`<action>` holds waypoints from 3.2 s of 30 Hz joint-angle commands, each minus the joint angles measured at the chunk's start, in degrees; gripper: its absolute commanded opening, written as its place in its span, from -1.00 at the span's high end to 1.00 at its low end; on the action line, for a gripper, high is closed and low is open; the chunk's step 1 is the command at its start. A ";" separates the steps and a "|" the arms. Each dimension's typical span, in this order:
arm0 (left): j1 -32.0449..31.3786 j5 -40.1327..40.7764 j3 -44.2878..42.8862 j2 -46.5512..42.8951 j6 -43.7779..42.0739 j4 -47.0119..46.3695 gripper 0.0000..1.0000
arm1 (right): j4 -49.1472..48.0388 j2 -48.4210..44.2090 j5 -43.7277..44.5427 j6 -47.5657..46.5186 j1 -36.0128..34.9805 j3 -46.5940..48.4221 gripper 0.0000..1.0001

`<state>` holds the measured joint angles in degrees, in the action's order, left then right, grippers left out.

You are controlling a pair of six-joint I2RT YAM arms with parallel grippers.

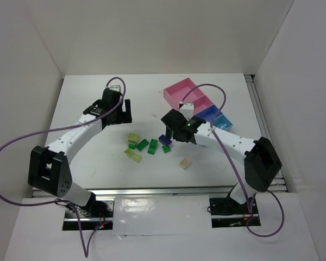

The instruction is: Sort the legos into containers by color

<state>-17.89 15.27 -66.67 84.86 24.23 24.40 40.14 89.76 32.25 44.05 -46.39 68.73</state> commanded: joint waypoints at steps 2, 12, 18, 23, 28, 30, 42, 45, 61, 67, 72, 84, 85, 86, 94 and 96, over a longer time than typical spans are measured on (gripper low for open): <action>0.40 -7.26 -3.73 0.92 0.47 2.67 -1.00 | -1.81 1.65 2.28 3.39 -1.94 -0.52 -1.00; 0.40 -8.32 -6.27 -0.83 -0.59 4.07 -1.00 | -9.27 1.12 2.29 -2.81 -3.43 1.93 -1.00; -0.22 -12.77 -5.23 -2.85 -5.48 -0.66 -1.00 | -7.70 10.25 0.29 -16.24 2.59 20.52 -0.97; 1.80 -14.20 -0.30 -7.69 -1.47 -5.16 -1.00 | -11.14 21.12 -11.58 -22.17 11.92 32.06 -0.97; 3.47 -16.32 -3.11 -8.21 -0.94 -0.94 -0.98 | -9.64 33.88 -16.59 -23.49 17.12 49.35 -0.97; 4.00 -16.32 -2.41 -8.83 0.63 -0.94 -0.98 | -8.15 40.89 -20.46 -24.37 19.31 54.82 -1.00; 6.20 -16.84 1.02 -11.03 0.56 -0.85 -0.96 | -12.80 46.49 -37.69 -26.20 17.84 56.44 -0.94; 6.20 -16.33 1.55 -11.03 0.56 -0.32 -0.93 | -12.81 41.92 -38.57 -28.66 15.11 50.38 -0.91; 6.73 -16.32 1.46 -8.66 -0.06 1.00 -1.00 | -20.44 2.30 -1.25 -17.45 7.73 8.96 -0.96; 6.73 -15.62 2.60 -9.27 0.47 1.00 -1.00 | -4.31 -10.12 5.10 5.12 0.26 -9.02 -0.94; 6.73 -17.46 3.22 -8.75 1.00 -0.15 -1.00 | -0.41 -10.13 -5.26 25.45 -4.93 -17.48 -0.86; 6.73 -20.10 3.74 -7.43 -0.41 -1.29 -1.00 | -6.74 -3.45 -9.31 32.76 -7.22 -22.32 -0.56; 6.73 -20.10 3.74 -6.91 -0.41 -1.29 -1.00 | -6.05 -2.58 -8.79 32.76 -7.22 -22.32 -0.41; 6.73 -20.10 3.74 -6.90 -0.41 -1.29 -1.00 | -6.04 -2.57 -8.09 32.76 -7.22 -21.71 -0.34; 6.73 -21.50 3.74 -6.90 -1.11 -1.29 -1.00 | -4.47 0.85 -0.89 28.47 -6.69 -18.20 0.12; 6.73 -22.20 3.74 -6.90 -1.72 -1.29 -1.00 | -2.88 1.47 1.23 27.06 -7.39 -15.31 0.28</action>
<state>-11.42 -5.02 -63.31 77.76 23.97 24.82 36.07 90.13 27.00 72.64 -53.39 49.12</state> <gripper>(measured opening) 0.999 0.463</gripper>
